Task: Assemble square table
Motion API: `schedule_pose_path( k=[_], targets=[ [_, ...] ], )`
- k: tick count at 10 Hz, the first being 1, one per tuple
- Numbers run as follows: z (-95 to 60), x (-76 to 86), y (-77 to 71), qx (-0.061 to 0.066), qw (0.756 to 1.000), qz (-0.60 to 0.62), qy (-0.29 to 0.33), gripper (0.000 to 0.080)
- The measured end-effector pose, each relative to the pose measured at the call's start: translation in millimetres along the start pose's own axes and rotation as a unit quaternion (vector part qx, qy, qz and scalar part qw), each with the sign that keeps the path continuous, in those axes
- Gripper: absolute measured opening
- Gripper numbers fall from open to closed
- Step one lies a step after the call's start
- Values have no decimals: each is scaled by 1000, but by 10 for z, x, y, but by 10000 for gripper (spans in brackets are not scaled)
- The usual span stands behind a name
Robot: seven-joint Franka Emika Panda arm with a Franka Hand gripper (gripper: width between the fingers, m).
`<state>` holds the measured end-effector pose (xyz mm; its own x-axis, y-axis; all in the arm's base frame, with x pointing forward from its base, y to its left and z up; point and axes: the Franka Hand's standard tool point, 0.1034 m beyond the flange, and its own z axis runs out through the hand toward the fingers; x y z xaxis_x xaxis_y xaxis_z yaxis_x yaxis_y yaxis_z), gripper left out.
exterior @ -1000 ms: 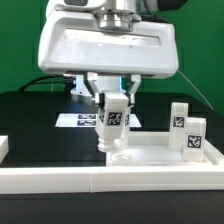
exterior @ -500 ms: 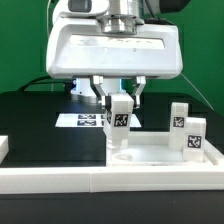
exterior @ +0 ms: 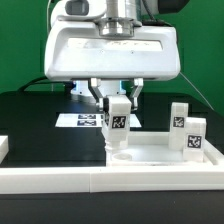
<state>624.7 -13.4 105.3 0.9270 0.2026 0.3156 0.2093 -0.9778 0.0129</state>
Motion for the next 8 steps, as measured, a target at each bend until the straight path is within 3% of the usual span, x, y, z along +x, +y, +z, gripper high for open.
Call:
schedule_pose_path(
  k=[3, 8],
  targets=[
    [22, 5, -92, 12, 1000, 4, -3, 290],
    [18, -4, -88, 9, 1000, 16, 1, 290]
  ],
)
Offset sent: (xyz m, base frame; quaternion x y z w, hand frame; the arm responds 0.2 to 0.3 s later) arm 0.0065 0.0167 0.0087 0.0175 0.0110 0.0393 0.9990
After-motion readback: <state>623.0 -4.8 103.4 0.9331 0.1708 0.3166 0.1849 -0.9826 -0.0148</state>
